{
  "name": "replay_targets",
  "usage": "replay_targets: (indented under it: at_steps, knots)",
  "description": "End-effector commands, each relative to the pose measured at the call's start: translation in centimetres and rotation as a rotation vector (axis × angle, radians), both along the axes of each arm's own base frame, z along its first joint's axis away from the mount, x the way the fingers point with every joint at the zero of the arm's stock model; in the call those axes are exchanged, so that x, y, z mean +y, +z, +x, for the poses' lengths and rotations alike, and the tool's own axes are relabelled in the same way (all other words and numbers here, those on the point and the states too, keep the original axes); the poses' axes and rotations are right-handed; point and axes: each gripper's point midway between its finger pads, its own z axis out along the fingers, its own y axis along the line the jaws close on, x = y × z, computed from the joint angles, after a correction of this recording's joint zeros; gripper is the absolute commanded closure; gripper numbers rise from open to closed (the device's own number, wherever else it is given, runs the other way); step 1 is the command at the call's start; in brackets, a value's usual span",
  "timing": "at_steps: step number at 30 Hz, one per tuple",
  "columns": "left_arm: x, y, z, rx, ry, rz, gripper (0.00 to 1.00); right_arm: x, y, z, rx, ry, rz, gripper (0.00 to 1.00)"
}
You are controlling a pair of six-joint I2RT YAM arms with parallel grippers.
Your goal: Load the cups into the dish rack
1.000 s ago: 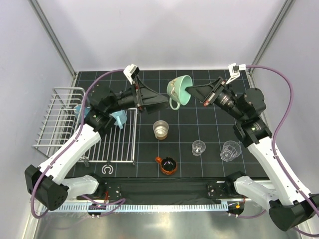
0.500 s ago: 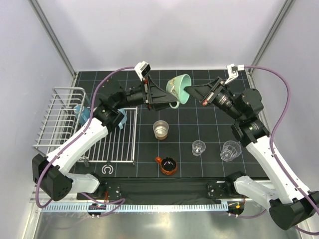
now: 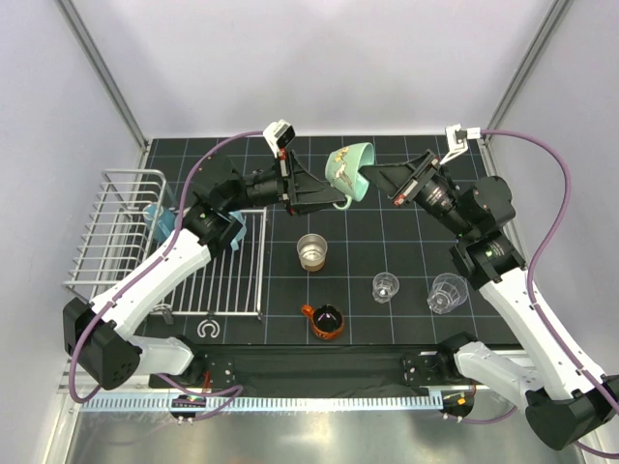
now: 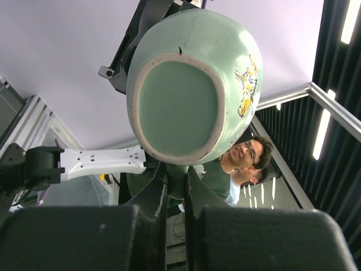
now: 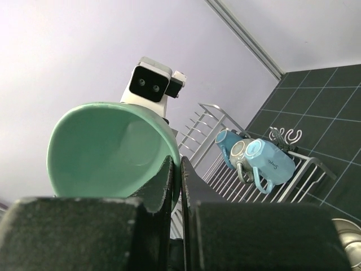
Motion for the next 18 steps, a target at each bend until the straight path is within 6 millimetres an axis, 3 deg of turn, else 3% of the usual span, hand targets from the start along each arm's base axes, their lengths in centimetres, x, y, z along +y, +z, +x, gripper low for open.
replay_targets:
  at_steps: [1,3,4,6,9,10,12,13,16,17,18]
  knots:
    - [0.4,2.2,0.6,-0.07,0.071,-0.049,1.0,0.9,0.4,-1.6,-0.064,0.055,-0.038,0.92]
    - [0.4,1.2,0.9,-0.043,0.093,0.005,1.0,0.5,-0.5,-1.2,-0.03,0.02,-0.071,0.78]
    - [0.5,0.9,1.0,-0.09,0.113,0.032,1.0,0.2,-1.5,-1.1,-0.007,0.0,-0.116,0.57]
    - [0.8,-1.0,1.5,-0.054,0.158,0.151,1.0,-1.0,-2.7,-0.5,0.035,-0.084,-0.172,0.35]
    - [2.1,-3.5,2.0,-0.11,0.24,0.307,1.0,-4.3,-6.9,0.7,0.18,-0.265,-0.345,0.25]
    - [2.9,-5.7,2.3,-0.055,0.285,0.406,1.0,-5.5,-9.5,0.3,0.279,-0.305,-0.426,0.2]
    - [4.0,-8.1,2.5,-0.084,0.325,0.514,1.0,-7.9,-11.9,0.5,0.353,-0.412,-0.521,0.19]
    - [4.9,-10.4,2.2,-0.049,0.329,0.604,1.0,-8.5,-13.8,-0.2,0.409,-0.412,-0.582,0.19]
    - [8.3,-14.6,2.8,-0.043,0.433,0.835,1.0,-9.8,-16.6,-1.3,0.493,-0.43,-0.665,0.21]
    - [11.2,-17.3,2.8,0.005,0.51,1.003,1.0,-9.9,-17.1,-1.5,0.509,-0.426,-0.673,0.21]
    - [12.9,-18.6,2.8,0.027,0.557,1.09,1.0,-10.0,-17.4,-1.7,0.517,-0.429,-0.68,0.21]
